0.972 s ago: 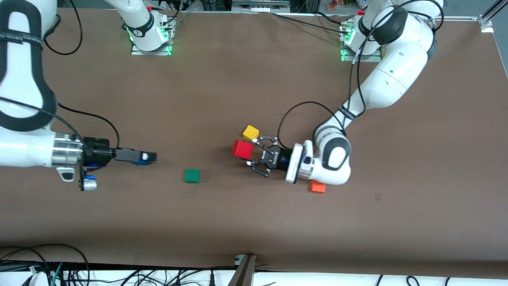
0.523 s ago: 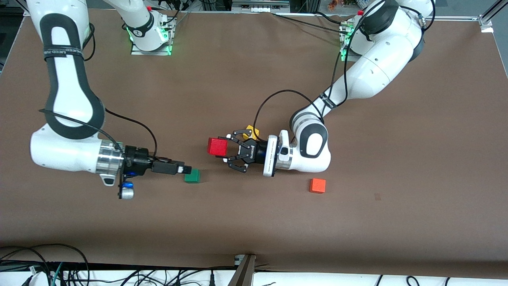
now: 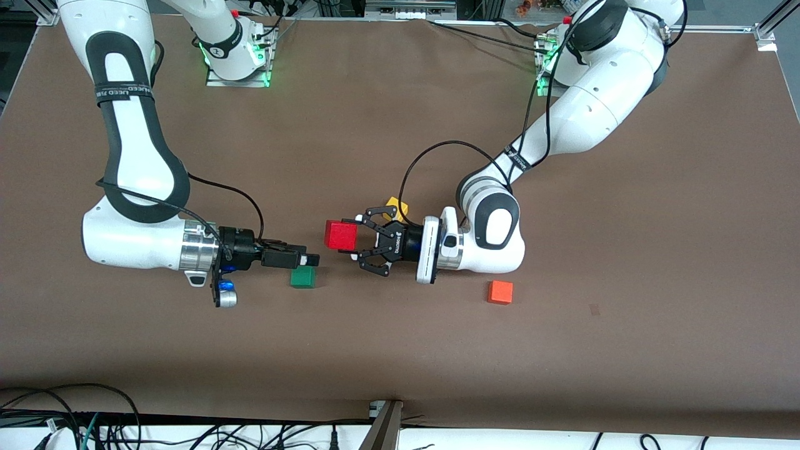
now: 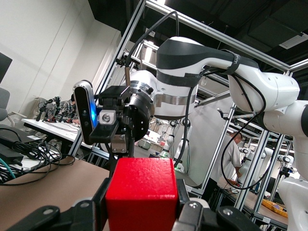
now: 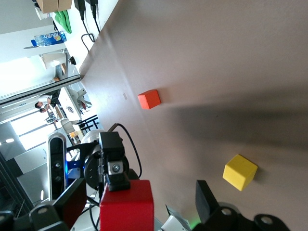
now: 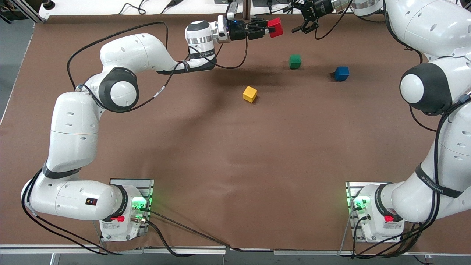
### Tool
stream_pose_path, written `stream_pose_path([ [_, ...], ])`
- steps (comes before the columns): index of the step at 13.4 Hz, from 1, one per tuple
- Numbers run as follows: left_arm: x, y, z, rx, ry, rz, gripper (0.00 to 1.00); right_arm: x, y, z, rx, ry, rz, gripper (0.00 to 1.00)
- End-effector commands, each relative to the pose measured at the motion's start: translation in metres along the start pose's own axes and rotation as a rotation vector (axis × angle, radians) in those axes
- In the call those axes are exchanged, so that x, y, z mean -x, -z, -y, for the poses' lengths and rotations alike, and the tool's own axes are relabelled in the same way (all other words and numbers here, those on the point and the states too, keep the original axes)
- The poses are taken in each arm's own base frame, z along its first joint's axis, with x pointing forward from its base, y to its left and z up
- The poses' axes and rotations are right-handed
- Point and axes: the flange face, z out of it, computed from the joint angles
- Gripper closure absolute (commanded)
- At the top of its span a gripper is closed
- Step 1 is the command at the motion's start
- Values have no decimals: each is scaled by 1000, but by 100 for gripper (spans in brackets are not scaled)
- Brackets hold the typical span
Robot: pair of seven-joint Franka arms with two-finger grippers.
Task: Pass red block to right arm, stack on blue
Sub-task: 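Close the right gripper on the red cube held by the left gripper, then open the left gripper and pull it back from the red cube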
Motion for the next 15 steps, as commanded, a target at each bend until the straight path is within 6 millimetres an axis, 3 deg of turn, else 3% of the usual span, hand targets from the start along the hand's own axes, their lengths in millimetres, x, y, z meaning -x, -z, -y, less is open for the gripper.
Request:
stream_pose_path([
  [1, -9, -2, -1, -11, 5, -15, 100, 24, -5, 16, -18, -22, 23, 0],
  [9, -16, 5, 1, -20, 6, -25, 100, 35, -33, 10, 9, -31, 62, 0],
  [13, -17, 6, 2, -22, 8, -27, 100, 40, -38, 14, 14, -38, 67, 0],
  [14, -18, 8, 3, -23, 7, -29, 100, 43, -43, 16, 17, -33, 70, 8],
  [15, -19, 11, 4, -27, 7, -31, 100, 43, -43, 17, 17, -28, 68, 41],
])
